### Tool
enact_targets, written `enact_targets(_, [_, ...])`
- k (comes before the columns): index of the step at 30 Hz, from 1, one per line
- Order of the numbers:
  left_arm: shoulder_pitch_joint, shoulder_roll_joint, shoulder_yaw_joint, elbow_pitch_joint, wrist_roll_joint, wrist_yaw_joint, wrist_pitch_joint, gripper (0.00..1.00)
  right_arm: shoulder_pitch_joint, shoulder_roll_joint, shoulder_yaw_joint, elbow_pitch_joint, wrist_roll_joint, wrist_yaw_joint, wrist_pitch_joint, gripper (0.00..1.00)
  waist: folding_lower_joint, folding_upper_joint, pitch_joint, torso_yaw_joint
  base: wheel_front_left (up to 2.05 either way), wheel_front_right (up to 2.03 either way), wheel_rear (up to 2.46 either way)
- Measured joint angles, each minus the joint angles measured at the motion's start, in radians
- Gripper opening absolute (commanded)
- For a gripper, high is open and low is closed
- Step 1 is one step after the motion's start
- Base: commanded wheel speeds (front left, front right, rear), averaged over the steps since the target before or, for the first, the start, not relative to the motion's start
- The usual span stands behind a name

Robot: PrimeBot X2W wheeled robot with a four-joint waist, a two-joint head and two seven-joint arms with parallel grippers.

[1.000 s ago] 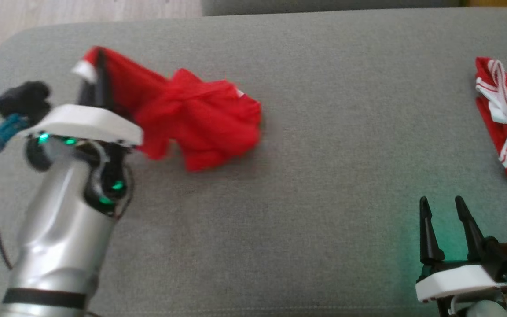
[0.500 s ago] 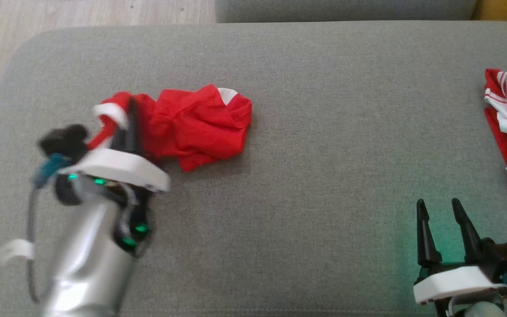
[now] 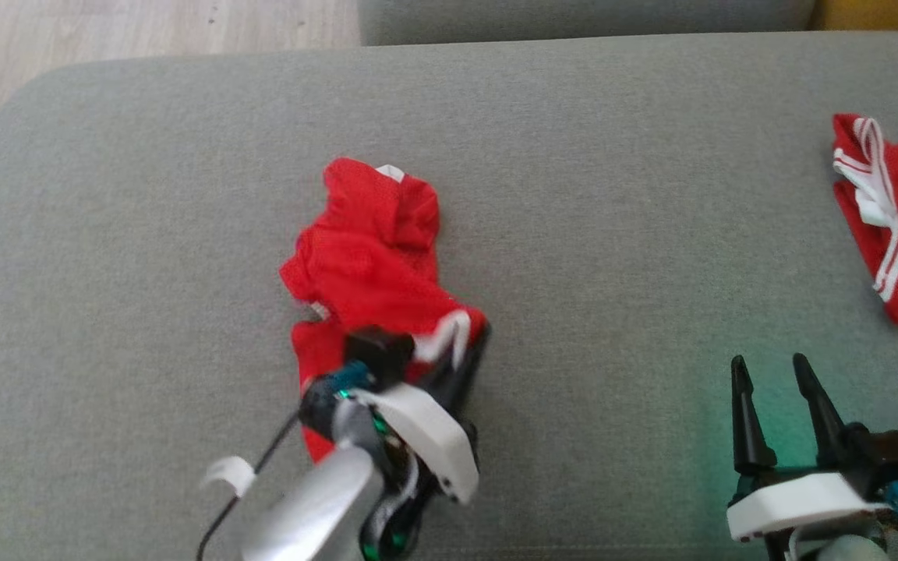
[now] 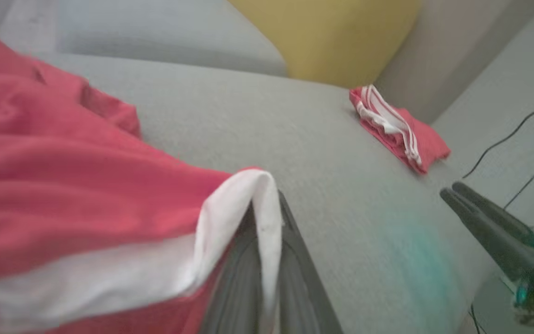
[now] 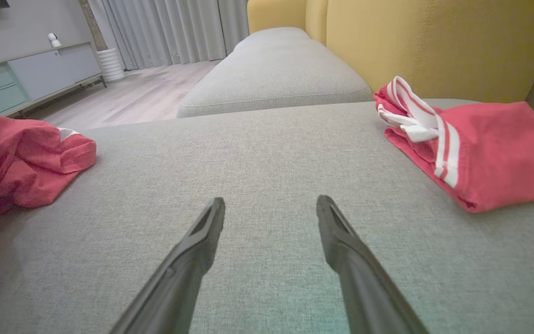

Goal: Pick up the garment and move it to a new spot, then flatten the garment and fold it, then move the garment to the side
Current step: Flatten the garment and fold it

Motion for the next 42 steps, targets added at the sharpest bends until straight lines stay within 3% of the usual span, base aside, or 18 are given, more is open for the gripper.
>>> enact_targets(1, [0.003,-0.003,-0.022,0.013,-0.001,-0.009,0.002,0.00,0.000,0.000,0.000,0.002,0.000,0.000,0.000,1.00,0.0000,0.0000,0.000,-0.004,0.00,0.00,0.00])
enact_targets(2, [0.007,-0.005,-0.042,0.026,-0.011,-0.009,0.011,0.06,0.000,0.000,0.000,0.004,0.000,0.000,0.000,1.00,0.0000,0.0000,-0.001,-0.009,0.00,0.00,0.00])
enact_targets(4, [0.010,-0.005,-0.086,0.053,-0.021,-0.018,0.028,0.49,0.000,0.000,0.000,0.006,0.000,0.000,0.000,1.00,0.0000,0.0000,-0.004,-0.018,0.00,0.00,0.00])
enact_targets(5, [0.010,-0.003,-0.105,0.057,-0.029,-0.023,0.031,1.00,0.000,0.000,0.000,0.007,0.000,0.000,0.000,1.00,0.0000,0.0000,-0.006,-0.022,0.00,0.00,0.00])
enact_targets(8, [0.008,-0.005,-0.153,0.053,-0.072,-0.023,0.067,1.00,0.001,0.000,-0.002,0.009,0.000,0.000,0.000,1.00,0.0000,0.0000,-0.015,-0.030,0.00,0.00,0.00])
enact_targets(14, [0.016,0.021,-0.191,0.007,-0.077,0.029,0.186,1.00,0.007,0.000,-0.006,0.012,0.009,0.000,0.000,1.00,0.0000,0.0000,-0.035,-0.038,0.00,0.00,0.00])
enact_targets(18, [0.065,0.111,-0.195,-0.129,-0.082,0.080,0.277,1.00,0.032,0.000,-0.010,0.012,0.009,0.000,0.000,1.00,0.0000,0.0000,-0.044,-0.037,0.00,0.00,0.00])
enact_targets(22, [0.138,0.217,-0.190,-0.278,-0.084,0.165,0.345,1.00,0.041,0.000,-0.016,0.011,0.013,0.000,0.000,1.00,0.0000,0.0000,-0.043,-0.033,0.00,0.00,0.00])
enact_targets(26, [0.169,0.290,-0.125,-0.384,-0.067,0.260,0.346,1.00,0.041,0.000,-0.021,0.009,0.017,0.000,0.000,1.00,0.0000,0.0000,-0.041,-0.025,0.00,0.00,0.00])
enact_targets(28, [0.168,0.322,-0.121,-0.395,-0.039,0.281,0.342,1.00,0.041,0.000,-0.021,0.010,0.016,0.000,0.000,1.00,0.0000,0.0000,-0.038,-0.021,0.00,0.00,0.00])
enact_targets(33, [0.170,0.323,-0.106,-0.351,-0.037,0.269,0.314,1.00,0.039,0.000,-0.015,0.011,0.016,0.000,0.000,1.00,0.0000,0.0000,-0.034,-0.020,0.00,0.00,0.00])
enact_targets(36, [0.162,0.316,-0.127,-0.293,-0.031,0.227,0.281,1.00,0.038,0.000,-0.008,0.011,0.016,0.000,0.000,1.00,0.0000,0.0000,-0.030,-0.029,0.00,0.00,0.00])
enact_targets(42, [0.127,0.307,-0.131,-0.234,-0.006,0.207,0.227,1.00,0.038,0.000,-0.012,0.014,0.016,0.000,0.000,1.00,0.0000,0.0000,-0.026,-0.044,0.00,0.00,0.00])
